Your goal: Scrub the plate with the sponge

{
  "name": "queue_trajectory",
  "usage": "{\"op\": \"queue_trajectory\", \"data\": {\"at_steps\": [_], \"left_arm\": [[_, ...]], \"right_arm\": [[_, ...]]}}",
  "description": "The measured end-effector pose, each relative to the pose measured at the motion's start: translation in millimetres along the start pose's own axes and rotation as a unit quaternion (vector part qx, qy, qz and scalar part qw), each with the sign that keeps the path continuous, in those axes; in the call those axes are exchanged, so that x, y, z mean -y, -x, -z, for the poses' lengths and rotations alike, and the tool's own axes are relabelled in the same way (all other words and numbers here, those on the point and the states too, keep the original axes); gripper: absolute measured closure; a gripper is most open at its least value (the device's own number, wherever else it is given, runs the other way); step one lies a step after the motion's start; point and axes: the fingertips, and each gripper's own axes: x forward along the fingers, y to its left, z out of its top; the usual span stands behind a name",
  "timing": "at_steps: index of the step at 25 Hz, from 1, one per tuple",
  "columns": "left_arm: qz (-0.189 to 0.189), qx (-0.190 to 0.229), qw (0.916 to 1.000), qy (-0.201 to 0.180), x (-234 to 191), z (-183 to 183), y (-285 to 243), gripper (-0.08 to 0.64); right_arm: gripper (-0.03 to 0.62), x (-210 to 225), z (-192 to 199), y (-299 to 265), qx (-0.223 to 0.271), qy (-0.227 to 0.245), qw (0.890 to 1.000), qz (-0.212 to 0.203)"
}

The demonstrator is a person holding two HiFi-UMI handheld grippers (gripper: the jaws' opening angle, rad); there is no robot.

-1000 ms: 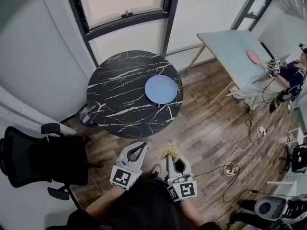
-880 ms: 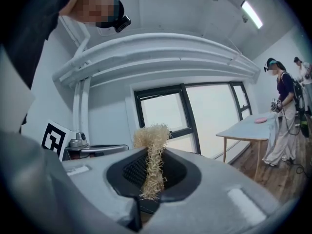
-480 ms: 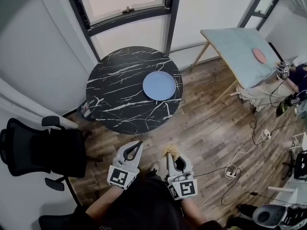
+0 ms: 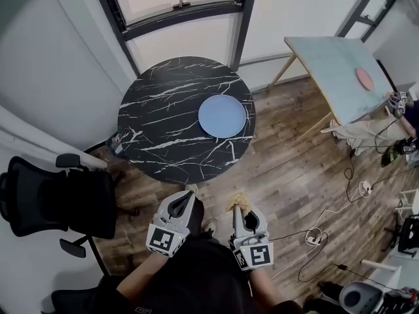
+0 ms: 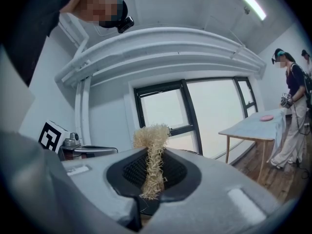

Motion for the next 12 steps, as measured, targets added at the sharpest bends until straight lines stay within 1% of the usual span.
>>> {"op": "queue_trajectory", "data": {"at_steps": [4, 6, 9, 12], "left_arm": [[0.002, 0.016, 0.9999, 0.003, -34, -7, -30, 0.558], [0.005, 0.016, 0.9999, 0.002, -54, -14, -48, 0.558], [0.005, 0.029, 0.9996, 0.002, -87, -23, -73, 0.558], [0.006, 0.016, 0.9998, 0.005, -119, -21, -93, 0.559]], "right_arm": [[0.552, 5, -8, -36, 0.005, 0.009, 1.000, 0.008], [0.551, 8, -14, -60, 0.008, 0.016, 1.000, 0.009], [0.552, 9, -19, -97, 0.004, 0.028, 1.000, 0.010], [0.552, 10, -26, -132, 0.000, 0.032, 0.999, 0.011]]}}
